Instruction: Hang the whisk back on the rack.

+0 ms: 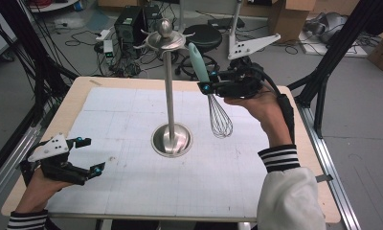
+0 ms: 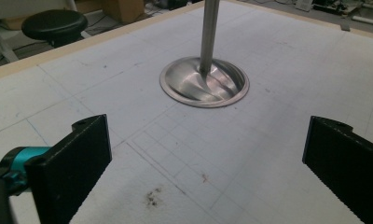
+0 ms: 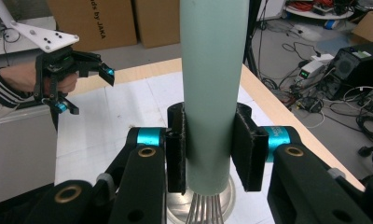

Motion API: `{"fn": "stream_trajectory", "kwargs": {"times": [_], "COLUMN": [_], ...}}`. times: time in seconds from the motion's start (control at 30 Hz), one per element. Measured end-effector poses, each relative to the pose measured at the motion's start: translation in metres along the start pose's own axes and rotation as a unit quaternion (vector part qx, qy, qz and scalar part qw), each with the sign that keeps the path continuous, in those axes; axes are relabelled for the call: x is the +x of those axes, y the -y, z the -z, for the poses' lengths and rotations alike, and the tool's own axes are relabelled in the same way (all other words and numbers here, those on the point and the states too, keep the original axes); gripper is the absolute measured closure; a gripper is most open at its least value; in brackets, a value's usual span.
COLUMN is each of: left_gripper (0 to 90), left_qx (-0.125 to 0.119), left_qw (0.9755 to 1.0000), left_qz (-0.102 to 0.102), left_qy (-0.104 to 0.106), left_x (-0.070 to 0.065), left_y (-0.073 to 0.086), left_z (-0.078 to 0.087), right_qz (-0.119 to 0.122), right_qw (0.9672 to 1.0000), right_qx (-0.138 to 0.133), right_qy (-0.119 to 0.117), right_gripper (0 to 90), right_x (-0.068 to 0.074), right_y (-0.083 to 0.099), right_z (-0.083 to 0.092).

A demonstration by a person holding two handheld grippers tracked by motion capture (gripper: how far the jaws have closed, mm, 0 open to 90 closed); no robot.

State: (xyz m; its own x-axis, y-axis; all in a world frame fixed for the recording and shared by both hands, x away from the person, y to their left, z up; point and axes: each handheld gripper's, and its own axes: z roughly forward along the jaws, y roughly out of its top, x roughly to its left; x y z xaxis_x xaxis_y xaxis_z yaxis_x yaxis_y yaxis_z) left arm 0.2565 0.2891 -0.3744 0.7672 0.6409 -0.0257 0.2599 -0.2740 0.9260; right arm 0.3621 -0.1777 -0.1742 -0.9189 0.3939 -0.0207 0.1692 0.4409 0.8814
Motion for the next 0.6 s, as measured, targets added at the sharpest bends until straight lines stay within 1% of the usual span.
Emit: {"fn": "stream_trajectory", "kwargs": {"times": [0.07, 0.23, 0.6], "left_gripper": [1.7, 1.7, 1.7], "left_qx": [0.000, -0.003, -0.001], "left_qw": [1.0000, 1.0000, 1.0000], "left_qz": [0.000, 0.001, 0.001], "left_qy": [0.000, -0.001, 0.001], "left_x": [0.000, 0.001, 0.001], "left_y": [0.000, 0.000, 0.000], "left_z": [0.000, 0.001, 0.001], "right_qz": [0.005, 0.001, 0.000], "right_qw": [1.0000, 1.0000, 1.0000], "right_qx": [0.000, 0.004, 0.003], "right_qy": [-0.002, -0.003, -0.006], "right_gripper": [69.2, 69.2, 69.2], "right_x": [-0.001, -0.002, -0.004], "right_y": [0.000, 0.000, 0.000], "right_z": [-0.002, -0.006, -0.014]}}
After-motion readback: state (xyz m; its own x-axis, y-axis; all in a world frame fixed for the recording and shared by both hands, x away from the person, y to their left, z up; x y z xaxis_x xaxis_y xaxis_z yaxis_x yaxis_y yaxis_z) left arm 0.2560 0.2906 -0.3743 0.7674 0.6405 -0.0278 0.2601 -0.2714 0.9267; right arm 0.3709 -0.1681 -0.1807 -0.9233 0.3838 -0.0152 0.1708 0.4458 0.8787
